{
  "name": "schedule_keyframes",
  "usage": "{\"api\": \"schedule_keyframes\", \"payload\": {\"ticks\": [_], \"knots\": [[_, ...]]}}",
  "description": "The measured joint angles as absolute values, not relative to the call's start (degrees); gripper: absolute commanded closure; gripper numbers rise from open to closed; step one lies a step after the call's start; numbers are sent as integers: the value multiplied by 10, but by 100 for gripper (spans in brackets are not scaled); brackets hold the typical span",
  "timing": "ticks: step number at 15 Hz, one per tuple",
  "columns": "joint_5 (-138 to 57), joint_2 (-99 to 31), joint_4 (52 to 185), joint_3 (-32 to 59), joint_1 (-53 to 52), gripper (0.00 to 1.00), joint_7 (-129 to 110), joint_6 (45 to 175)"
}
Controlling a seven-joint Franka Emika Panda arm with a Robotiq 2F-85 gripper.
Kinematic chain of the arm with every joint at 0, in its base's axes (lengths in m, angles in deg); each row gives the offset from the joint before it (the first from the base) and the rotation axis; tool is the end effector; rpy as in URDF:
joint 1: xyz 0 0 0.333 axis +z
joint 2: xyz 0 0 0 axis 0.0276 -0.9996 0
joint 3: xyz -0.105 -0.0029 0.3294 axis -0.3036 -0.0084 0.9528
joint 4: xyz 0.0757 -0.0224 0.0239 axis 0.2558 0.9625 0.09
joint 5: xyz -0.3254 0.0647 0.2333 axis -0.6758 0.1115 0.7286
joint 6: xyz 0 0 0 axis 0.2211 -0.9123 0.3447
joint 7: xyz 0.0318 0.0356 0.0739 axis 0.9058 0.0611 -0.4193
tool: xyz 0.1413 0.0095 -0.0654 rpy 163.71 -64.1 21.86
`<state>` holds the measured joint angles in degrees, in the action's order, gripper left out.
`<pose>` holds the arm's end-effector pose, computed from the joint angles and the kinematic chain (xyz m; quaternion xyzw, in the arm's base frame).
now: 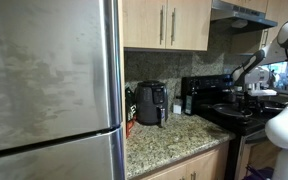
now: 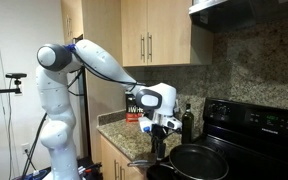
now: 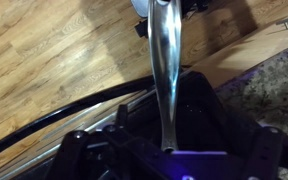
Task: Move the left pan forward
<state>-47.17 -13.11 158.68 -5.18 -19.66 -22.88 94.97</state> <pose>0.3572 -0.3244 0.3345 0.9686 -0.2299 -0.0928 0.0160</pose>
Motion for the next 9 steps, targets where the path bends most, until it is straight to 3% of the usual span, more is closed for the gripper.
{"api": "schedule_keyframes", "payload": {"ticks": [7, 8, 9], "knots": [[-415, -197, 1587, -49, -196, 0, -277, 995], [-415, -203, 1587, -49, -197, 25, -277, 999], [-415, -209, 1587, -49, -197, 26, -277, 1004]]}}
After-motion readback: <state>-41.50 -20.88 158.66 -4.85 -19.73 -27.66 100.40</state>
